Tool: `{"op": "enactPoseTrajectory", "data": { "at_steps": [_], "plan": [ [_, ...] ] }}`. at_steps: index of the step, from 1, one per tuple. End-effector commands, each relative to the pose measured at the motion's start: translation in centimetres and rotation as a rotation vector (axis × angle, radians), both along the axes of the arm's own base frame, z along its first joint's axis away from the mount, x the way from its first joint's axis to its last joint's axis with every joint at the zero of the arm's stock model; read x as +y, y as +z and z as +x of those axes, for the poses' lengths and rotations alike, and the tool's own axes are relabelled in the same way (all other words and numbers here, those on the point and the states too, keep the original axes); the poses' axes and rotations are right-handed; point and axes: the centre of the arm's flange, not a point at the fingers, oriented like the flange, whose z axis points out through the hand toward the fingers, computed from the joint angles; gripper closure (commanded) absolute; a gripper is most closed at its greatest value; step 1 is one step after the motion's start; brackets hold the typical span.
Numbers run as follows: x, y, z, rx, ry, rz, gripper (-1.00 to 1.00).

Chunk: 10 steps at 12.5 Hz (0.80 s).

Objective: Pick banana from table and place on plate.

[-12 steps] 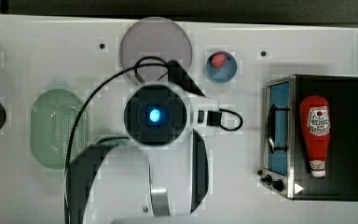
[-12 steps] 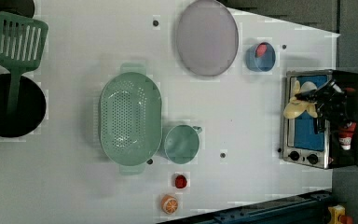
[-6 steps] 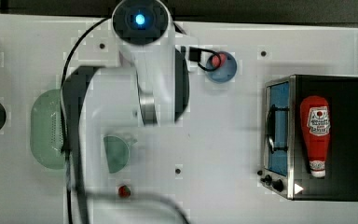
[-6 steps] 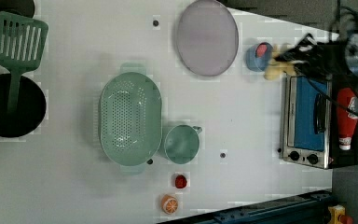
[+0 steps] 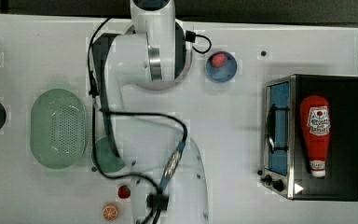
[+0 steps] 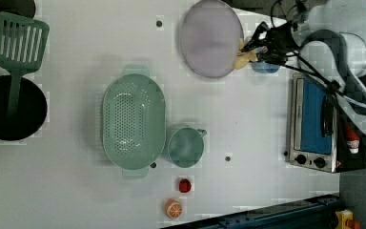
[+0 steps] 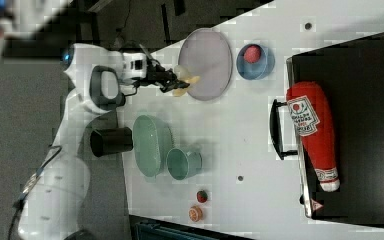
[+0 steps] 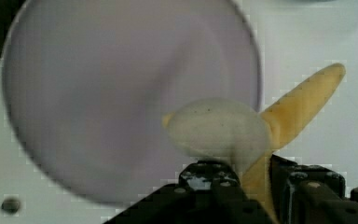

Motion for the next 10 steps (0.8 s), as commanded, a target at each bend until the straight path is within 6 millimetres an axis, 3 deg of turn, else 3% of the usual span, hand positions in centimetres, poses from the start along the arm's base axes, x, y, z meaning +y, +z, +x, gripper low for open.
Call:
{"op": "enactPoseTrajectory", "data": {
  "at_steps": [1, 5, 10],
  "plan": [
    [0.6, 3.9, 3.1, -0.142, -0.031, 0.014, 0.55],
    [0.9, 0.6, 4.0, -0.174, -0.029, 0.018, 0.49],
    [1.5, 0.6, 4.2, -0.199, -0.022, 0.023, -0.61]
  ]
}}
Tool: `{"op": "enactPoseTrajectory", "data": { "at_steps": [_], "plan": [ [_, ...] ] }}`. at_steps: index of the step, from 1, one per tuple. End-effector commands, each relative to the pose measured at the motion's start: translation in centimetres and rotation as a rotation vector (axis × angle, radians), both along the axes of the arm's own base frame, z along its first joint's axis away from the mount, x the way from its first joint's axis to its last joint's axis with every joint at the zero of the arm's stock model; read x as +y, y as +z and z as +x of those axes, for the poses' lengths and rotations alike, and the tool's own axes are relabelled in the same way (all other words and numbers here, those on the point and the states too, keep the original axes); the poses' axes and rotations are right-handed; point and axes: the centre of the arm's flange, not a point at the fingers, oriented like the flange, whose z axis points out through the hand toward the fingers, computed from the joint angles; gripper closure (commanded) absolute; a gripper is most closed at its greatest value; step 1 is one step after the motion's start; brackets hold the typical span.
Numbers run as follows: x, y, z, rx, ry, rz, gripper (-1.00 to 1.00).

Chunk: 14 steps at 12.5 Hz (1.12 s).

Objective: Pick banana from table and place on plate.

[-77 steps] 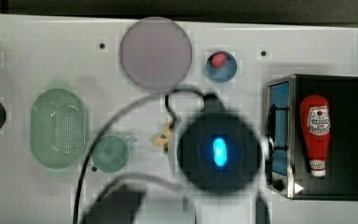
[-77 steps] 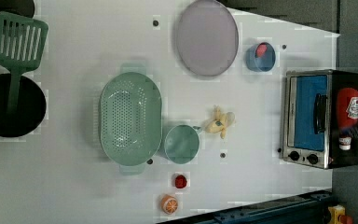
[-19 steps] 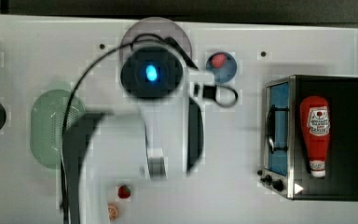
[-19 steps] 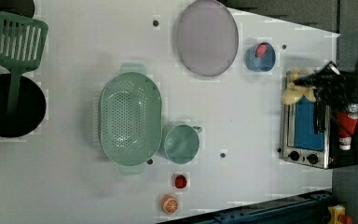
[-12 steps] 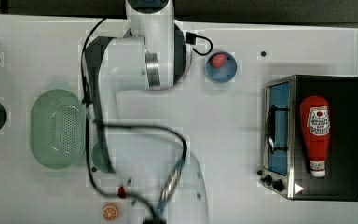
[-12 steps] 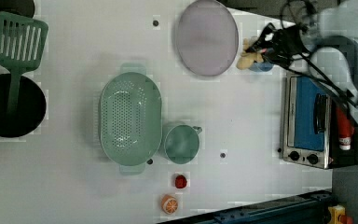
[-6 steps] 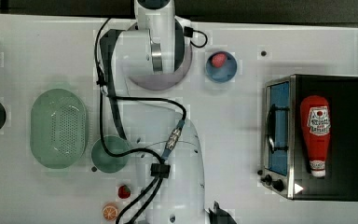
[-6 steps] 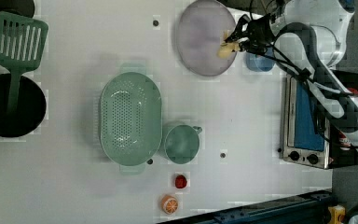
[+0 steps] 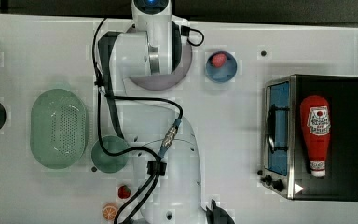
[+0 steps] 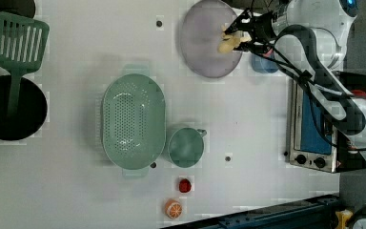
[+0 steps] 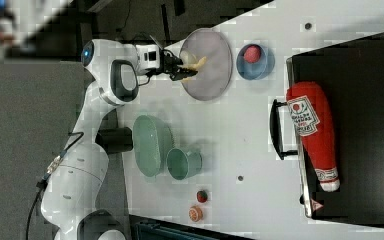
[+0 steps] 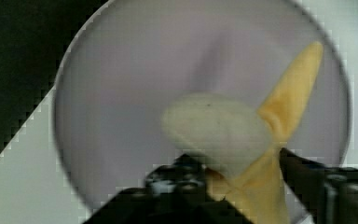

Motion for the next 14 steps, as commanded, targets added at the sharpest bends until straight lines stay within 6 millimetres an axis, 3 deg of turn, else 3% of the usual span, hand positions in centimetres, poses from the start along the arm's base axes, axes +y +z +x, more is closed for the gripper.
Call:
{"op": "enactPoseTrajectory", "data": {
  "at_steps": [1, 2, 5, 7, 11, 14],
  "plan": [
    [0.4, 5.0, 1.2, -0.099, -0.014, -0.014, -0.84],
    [0.6, 5.2, 1.2, -0.102, -0.010, -0.013, -1.00],
    [0.6, 9.1, 0.7, -0.128, -0.006, -0.015, -1.00],
    [-0.4, 12.1, -0.7, -0.103, -0.016, -0.030, -1.00],
    [-4.1, 18.2, -5.4, -0.094, -0.058, -0.054, -1.00],
    [-6.8, 22.1, -10.9, -0.076, -0.097, -0.062, -1.00]
  ]
}}
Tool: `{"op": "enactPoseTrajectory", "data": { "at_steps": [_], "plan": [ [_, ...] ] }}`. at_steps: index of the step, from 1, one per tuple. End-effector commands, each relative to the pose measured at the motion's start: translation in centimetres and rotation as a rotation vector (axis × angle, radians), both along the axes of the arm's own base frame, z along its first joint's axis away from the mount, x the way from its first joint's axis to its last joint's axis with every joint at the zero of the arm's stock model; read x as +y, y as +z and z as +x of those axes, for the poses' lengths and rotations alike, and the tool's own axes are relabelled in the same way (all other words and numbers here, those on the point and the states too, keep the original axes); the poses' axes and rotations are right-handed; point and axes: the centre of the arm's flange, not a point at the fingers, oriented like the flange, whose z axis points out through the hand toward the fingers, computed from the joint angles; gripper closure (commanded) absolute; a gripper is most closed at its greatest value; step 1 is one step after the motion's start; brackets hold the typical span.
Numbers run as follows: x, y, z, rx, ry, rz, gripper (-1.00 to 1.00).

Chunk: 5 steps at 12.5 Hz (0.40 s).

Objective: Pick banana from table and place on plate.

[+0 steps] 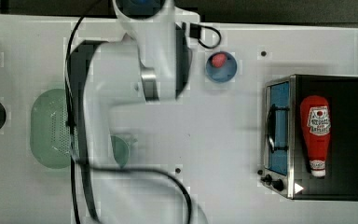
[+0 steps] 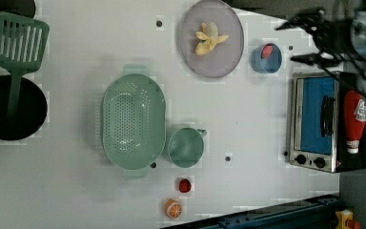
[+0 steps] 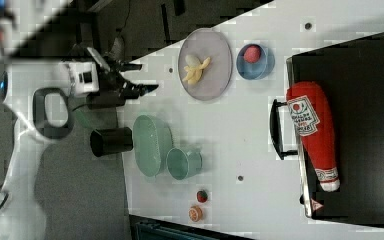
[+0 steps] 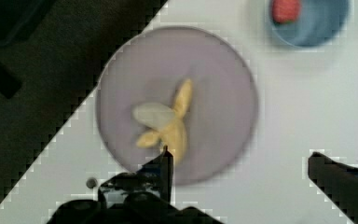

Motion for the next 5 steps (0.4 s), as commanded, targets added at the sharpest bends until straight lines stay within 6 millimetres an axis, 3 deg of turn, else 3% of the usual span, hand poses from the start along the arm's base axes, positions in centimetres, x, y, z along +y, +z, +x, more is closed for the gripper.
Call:
{"op": "enactPoseTrajectory", "data": {
  "at_steps": [1, 5],
  "plan": [
    [-4.9, 2.3, -5.4, 0.041, -0.085, -0.027, -1.00],
    [-5.8, 8.2, -12.8, 0.031, -0.100, -0.026, -1.00]
  ]
}}
